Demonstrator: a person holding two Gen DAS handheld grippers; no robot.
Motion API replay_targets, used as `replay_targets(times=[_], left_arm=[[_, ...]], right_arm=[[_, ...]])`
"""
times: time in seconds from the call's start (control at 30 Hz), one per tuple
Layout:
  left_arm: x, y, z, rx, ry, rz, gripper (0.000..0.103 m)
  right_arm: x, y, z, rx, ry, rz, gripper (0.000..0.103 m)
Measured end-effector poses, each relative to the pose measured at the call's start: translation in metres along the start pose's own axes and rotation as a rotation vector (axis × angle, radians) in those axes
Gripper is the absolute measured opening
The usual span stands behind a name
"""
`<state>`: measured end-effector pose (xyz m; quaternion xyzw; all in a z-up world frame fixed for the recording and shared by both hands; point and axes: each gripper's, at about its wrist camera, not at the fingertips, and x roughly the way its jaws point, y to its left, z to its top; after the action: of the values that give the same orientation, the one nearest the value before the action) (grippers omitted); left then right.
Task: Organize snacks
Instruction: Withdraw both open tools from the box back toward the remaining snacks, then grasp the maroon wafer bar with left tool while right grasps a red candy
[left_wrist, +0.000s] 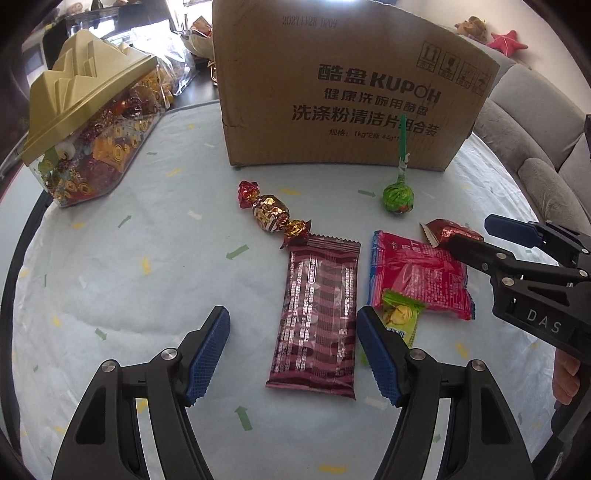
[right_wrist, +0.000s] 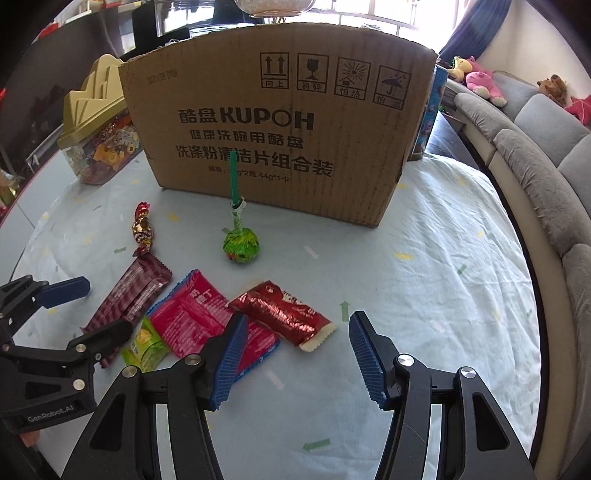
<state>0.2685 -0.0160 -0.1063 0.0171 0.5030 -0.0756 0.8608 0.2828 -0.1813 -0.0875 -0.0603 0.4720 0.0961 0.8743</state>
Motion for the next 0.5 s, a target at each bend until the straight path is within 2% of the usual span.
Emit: replay_targets(times=[0.43,0.5], left_arm=[[0.011,-0.009,0.01,0.021,-0.024,0.027,0.07],[0.012,-0.009,0.011,0.021,-0.035,0.028,0.065]], right_arm=[[0.02,-0.004,0.009,0.021,0.033,0.022,0.058],[0.023,-0.005,0.007,0.027,0.04,0.021,0.056]])
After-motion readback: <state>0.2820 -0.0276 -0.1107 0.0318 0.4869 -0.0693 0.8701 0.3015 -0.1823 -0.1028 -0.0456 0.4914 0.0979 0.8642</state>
